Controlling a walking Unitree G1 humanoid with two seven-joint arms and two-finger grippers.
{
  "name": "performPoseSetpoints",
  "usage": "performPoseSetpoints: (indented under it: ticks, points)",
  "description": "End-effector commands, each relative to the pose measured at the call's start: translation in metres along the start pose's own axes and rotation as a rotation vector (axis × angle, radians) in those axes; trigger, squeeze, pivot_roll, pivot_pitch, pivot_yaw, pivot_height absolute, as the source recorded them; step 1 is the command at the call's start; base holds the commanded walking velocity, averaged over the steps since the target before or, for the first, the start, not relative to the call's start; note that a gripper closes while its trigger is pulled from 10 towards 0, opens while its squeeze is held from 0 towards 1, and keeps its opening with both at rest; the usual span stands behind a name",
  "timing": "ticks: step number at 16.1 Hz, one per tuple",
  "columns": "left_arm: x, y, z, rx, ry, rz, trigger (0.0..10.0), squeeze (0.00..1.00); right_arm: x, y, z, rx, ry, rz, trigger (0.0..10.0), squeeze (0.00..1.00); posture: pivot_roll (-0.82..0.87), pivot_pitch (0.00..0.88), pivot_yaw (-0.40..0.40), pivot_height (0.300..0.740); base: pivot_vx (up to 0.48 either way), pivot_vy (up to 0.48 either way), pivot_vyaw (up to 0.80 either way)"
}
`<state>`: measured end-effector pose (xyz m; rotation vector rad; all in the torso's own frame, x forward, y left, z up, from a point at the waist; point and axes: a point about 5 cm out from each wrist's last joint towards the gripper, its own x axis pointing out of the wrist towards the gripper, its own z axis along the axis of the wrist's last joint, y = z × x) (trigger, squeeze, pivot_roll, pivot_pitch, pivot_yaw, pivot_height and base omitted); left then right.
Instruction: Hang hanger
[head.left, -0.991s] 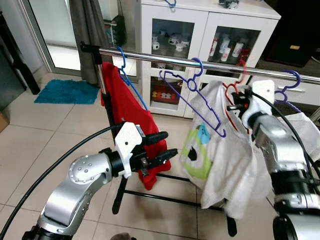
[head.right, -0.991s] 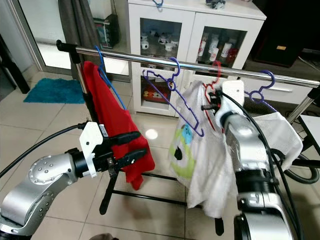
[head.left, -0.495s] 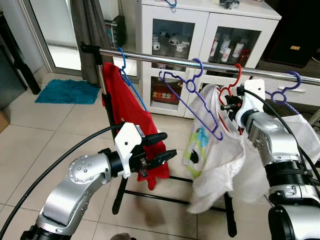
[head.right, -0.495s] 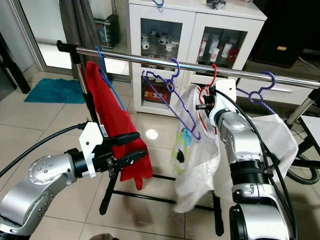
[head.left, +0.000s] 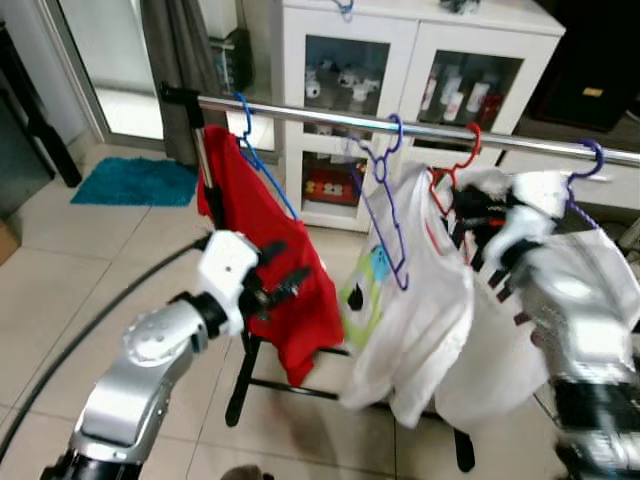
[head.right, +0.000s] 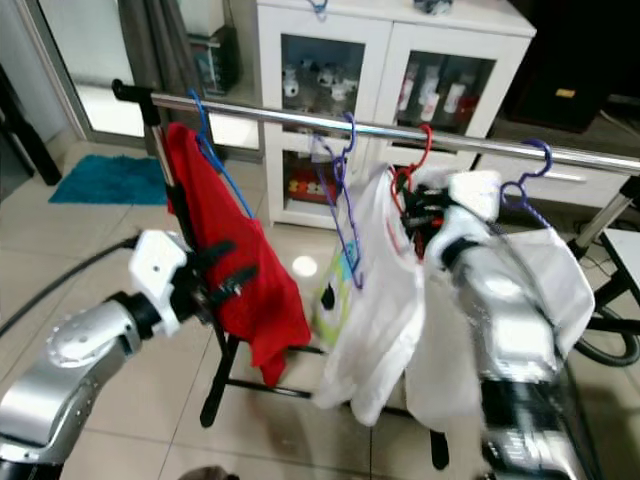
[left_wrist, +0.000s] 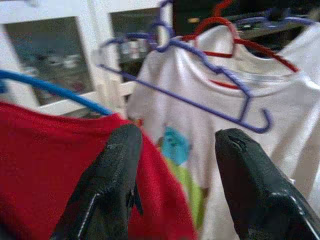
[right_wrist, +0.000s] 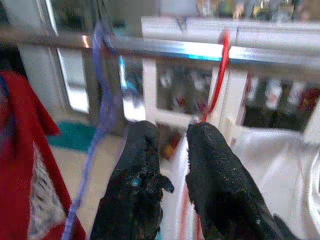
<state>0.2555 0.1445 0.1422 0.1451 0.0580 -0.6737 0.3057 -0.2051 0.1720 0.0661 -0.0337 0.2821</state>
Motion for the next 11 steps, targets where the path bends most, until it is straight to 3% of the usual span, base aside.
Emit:
performPoseSetpoints:
  ticks: [1, 3, 6, 11]
  points:
    - [-0.002, 0.002, -0.001, 0.007, 0.001, 0.039, 10.0, 0.00, -0.008, 0.000, 0.010, 0.037, -0.039, 0.032, 10.0, 1.00, 0.07, 0.000, -0.032, 0.740, 0.000, 0.000, 0.00]
    - [-0.003, -0.001, 0.000, -0.013, -0.013, 0.066, 10.0, 0.00, -0.032, 0.005, 0.014, -0.021, -0.079, 0.076, 10.0, 1.00, 0.07, 0.000, -0.030, 0.740, 0.000, 0.000, 0.00]
    - [0.001, -0.005, 0.003, -0.005, -0.030, 0.066, 10.0, 0.00, -0.049, 0.005, 0.013, -0.090, -0.067, 0.109, 10.0, 1.00, 0.06, 0.000, -0.027, 0.740, 0.000, 0.000, 0.00]
    - [0.004, -0.008, 0.004, 0.018, -0.031, 0.048, 10.0, 0.00, -0.050, -0.001, 0.017, -0.082, -0.050, 0.098, 10.0, 1.00, 0.06, 0.000, -0.031, 0.740, 0.000, 0.000, 0.00]
